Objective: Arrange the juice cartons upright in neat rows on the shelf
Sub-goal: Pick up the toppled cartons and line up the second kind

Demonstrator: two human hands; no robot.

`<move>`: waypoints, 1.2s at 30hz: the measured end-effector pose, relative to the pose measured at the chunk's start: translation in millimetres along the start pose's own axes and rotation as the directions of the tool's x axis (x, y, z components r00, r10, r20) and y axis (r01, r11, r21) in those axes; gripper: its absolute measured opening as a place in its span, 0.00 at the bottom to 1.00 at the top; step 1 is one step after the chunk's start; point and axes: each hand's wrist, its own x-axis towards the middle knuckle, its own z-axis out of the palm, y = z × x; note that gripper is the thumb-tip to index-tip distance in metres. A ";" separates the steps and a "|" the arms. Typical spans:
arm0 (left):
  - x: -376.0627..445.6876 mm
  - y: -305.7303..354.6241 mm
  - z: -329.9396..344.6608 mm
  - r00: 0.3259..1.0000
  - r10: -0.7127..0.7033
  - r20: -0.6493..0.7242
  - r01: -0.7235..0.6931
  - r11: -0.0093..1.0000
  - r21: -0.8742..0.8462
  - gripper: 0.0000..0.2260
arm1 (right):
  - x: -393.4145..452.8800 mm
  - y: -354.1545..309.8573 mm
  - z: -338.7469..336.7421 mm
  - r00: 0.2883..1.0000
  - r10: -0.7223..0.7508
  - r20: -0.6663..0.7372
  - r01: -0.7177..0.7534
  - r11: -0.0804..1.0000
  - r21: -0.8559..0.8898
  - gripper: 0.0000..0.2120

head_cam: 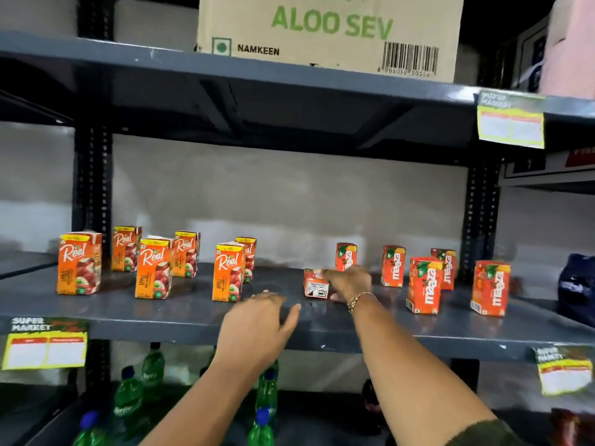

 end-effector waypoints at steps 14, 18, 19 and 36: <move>-51.8 -0.1 33.4 0.999 0.032 0.011 -0.033 0.995 0.093 0.24 | 16.1 10.4 0.8 0.977 -0.035 0.209 0.058 0.993 -0.103 0.15; -51.6 2.2 31.2 1.000 0.013 -0.003 -0.013 0.995 0.103 0.22 | 15.4 8.9 -0.2 0.953 -0.034 0.300 0.050 0.998 -0.043 0.10; -51.5 3.5 31.6 1.000 0.003 -0.008 -0.002 0.995 0.102 0.22 | 14.6 9.7 -0.8 0.948 -0.037 0.316 0.045 0.999 -0.017 0.12; -52.2 3.3 21.0 1.000 -0.018 -0.013 0.019 0.997 0.076 0.22 | -16.9 6.3 -26.6 0.967 -0.206 0.148 0.217 0.974 -0.064 0.17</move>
